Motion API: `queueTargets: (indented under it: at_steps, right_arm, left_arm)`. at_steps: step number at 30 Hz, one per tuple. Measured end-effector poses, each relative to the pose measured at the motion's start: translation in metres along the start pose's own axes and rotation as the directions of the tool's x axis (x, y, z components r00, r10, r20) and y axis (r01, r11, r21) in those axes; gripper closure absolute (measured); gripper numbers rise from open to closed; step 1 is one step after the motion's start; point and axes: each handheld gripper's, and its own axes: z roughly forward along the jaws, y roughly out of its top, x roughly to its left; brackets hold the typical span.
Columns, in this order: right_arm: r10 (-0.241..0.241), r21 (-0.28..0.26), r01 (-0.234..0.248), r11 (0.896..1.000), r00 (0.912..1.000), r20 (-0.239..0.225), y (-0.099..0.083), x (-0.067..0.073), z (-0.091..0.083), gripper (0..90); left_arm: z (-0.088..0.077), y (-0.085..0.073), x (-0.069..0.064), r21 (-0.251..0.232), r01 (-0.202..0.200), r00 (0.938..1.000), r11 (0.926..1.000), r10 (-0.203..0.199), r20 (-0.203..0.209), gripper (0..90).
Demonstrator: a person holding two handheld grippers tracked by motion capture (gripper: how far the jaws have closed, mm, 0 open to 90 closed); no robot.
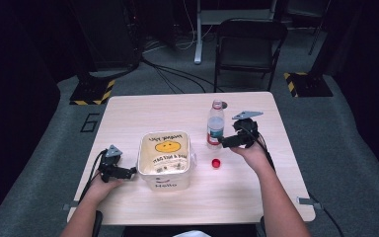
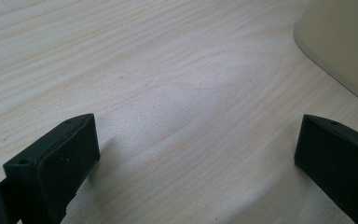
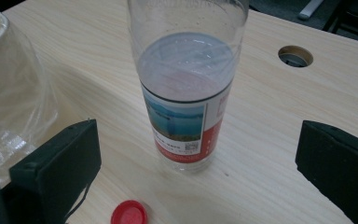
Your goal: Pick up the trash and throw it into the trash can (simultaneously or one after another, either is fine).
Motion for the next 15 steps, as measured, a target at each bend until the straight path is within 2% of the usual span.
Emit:
queueTargets:
  at_steps: [4,6,15]
  right_arm:
    - [0.020,-0.001,-0.020,1.000,0.9998,-0.005,0.006,0.000,0.003,0.0]
    - [0.022,-0.007,-0.022,1.000,0.9997,-0.010,0.009,0.002,0.004,0.0]
    - [-0.005,-0.009,0.004,1.000,0.9999,-0.012,0.019,0.008,0.012,0.0]
  left_arm:
    - [0.000,0.000,0.000,-0.001,0.005,1.0000,1.0000,-0.005,0.001,0.0]
    - [-0.001,0.000,0.001,0.002,-0.011,0.9999,0.9999,0.011,0.007,0.0]
    - [-0.001,0.000,0.002,0.006,-0.015,0.9998,0.9999,0.014,0.011,0.0]
